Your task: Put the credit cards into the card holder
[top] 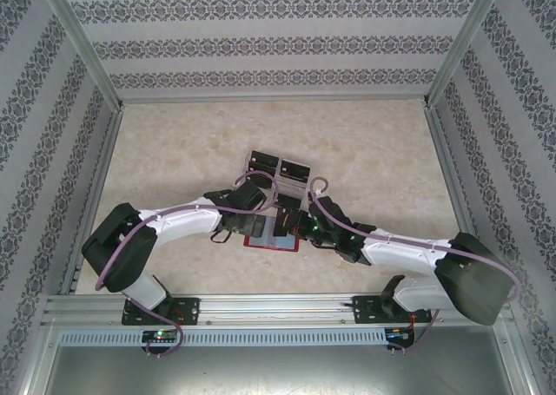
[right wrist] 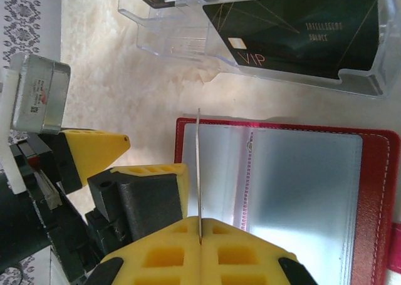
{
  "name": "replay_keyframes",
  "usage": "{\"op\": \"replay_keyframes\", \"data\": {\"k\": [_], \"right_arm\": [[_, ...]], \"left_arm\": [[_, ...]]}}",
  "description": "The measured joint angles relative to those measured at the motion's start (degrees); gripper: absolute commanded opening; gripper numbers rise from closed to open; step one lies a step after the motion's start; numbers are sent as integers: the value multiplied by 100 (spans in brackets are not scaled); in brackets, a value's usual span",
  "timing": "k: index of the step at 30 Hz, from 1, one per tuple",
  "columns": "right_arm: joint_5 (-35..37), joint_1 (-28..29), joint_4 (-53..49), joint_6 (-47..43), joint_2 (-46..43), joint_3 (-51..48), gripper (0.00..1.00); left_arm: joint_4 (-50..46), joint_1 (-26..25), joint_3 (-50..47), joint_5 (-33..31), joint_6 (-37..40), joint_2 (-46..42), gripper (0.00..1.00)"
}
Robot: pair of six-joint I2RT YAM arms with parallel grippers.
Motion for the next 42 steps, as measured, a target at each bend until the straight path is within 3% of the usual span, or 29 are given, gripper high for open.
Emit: {"op": "replay_keyframes", "data": {"k": [42], "right_arm": [[-531,133,2184,282,1650,-400,0]], "left_arm": [[7,-26,-494,-201,-459,-306,100]]}}
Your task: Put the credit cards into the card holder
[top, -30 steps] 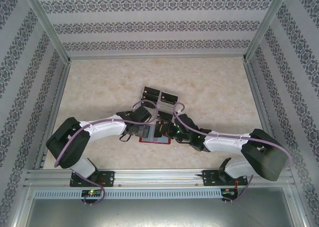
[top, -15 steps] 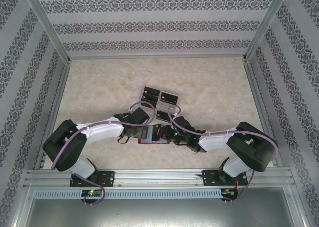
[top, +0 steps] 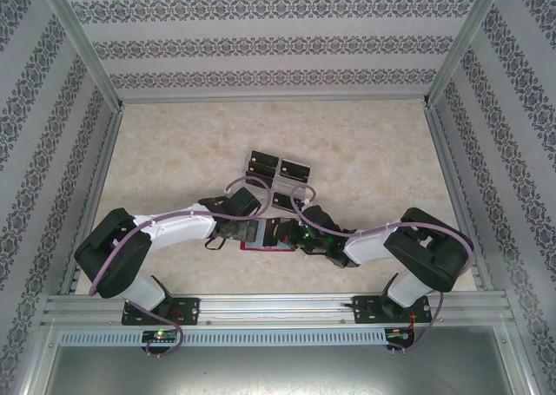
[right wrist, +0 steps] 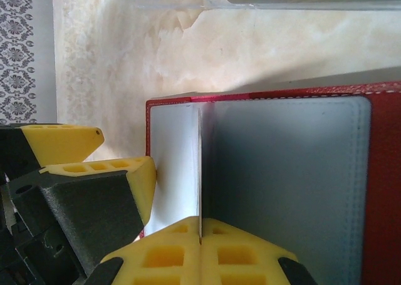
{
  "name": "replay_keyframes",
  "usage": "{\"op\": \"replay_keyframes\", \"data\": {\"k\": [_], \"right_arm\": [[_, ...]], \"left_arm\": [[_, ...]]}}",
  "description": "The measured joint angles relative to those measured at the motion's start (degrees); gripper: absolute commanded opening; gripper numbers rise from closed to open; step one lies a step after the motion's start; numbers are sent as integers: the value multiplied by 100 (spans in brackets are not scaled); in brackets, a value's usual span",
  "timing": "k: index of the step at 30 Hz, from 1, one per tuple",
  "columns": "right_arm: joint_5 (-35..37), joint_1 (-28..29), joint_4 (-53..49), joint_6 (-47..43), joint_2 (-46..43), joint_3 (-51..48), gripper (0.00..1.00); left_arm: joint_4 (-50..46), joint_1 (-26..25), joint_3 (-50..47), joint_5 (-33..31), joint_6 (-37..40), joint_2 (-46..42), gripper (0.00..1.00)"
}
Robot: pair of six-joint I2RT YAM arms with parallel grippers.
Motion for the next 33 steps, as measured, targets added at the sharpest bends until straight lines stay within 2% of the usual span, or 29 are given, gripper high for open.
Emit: {"op": "replay_keyframes", "data": {"k": [18,33], "right_arm": [[-37,-44,334,-2,72,-273,0],[-535,-118,1759,142,1049,-219,0]], "left_arm": [[2,-4,-11,-9,-39,0,100],[35,-7,-52,-55,-59,-13,100]]}}
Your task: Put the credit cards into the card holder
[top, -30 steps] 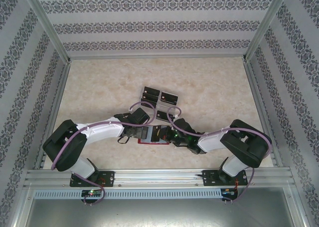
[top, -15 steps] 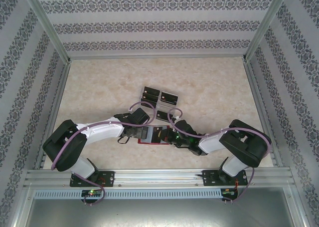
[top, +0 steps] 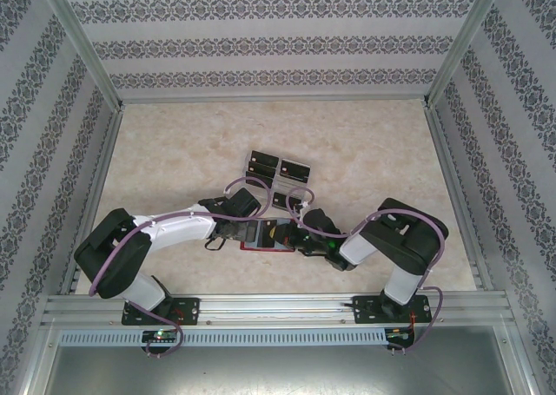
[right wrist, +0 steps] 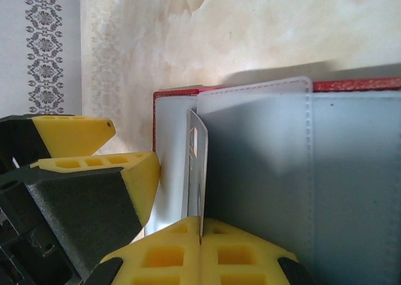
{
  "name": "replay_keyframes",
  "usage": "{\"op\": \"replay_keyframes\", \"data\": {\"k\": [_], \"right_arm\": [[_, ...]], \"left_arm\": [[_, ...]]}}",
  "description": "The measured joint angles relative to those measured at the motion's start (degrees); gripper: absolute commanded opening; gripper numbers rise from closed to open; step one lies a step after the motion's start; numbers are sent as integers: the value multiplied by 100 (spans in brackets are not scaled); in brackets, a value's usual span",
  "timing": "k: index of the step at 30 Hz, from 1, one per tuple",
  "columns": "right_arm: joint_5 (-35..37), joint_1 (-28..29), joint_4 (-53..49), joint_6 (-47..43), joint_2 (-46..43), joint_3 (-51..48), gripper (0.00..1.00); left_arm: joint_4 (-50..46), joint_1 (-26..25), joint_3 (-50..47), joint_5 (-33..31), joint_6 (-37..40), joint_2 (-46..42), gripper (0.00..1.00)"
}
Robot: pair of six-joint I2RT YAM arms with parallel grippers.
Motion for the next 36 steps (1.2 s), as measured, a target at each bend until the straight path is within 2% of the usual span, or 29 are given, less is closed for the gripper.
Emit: {"op": "replay_keyframes", "data": {"k": [11,13,16,20,25,30,33,36], "right_arm": [[-92,0,-24,31,79,101,1],[-101,0,-107,28,55,127,18],[-192,7,-286,0,-96,216,36],[-236,15,-769,-66,-411,315,50],[-131,15,-2208,-391,-1003,595,63],[76,13,-3637,-807,-1421,918,64],[103,13,-4048,-964,-1434,1034,62],[120,13,-4242,-1062,-1432,1102,55]], "left_arm": [[2,0,-11,-22,-7,-7,100],[2,0,-11,-22,-11,-7,100],[0,0,-11,-26,-24,-7,100],[0,0,-11,-33,-26,-7,100],[-2,0,-11,-33,-48,-7,100],[-11,0,-11,-33,-87,-11,100],[-11,0,-11,-31,-94,-13,100],[-15,0,-11,-31,-109,-17,100]]}}
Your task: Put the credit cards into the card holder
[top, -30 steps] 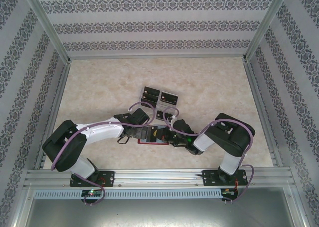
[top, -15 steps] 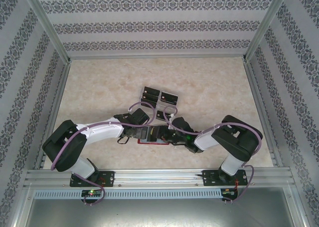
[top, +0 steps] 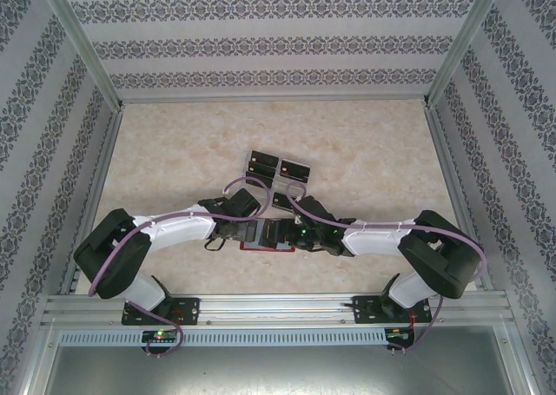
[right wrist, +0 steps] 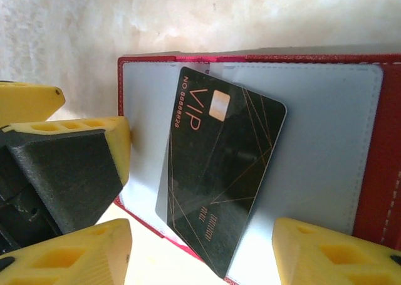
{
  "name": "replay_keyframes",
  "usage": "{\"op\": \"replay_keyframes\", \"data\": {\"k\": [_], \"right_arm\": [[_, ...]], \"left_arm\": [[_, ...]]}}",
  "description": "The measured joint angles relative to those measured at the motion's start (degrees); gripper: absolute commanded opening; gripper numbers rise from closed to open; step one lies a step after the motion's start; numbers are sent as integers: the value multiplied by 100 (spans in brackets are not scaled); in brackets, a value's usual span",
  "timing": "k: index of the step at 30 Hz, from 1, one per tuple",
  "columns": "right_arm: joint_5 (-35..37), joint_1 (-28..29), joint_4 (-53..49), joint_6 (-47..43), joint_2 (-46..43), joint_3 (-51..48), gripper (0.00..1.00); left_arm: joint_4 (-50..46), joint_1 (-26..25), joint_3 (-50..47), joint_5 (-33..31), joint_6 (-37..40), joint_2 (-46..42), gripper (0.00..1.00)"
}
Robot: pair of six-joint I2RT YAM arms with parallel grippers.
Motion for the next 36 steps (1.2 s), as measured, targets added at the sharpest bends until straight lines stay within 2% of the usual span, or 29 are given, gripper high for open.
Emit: {"op": "replay_keyframes", "data": {"k": [12,23,32,36], "right_arm": [[70,-55,-402,-98,184,286,50],[33,-136,-396,-151,431,457,30],[-63,-166,-398,-162,358,457,23],[-103,-166,-396,-157,358,457,14]], "left_arm": [[-33,0,-74,-4,-2,-94,100],[-31,0,-74,-4,-2,-94,100],[-20,0,-85,0,-2,-94,100],[-20,0,-85,0,-2,-92,100]]}}
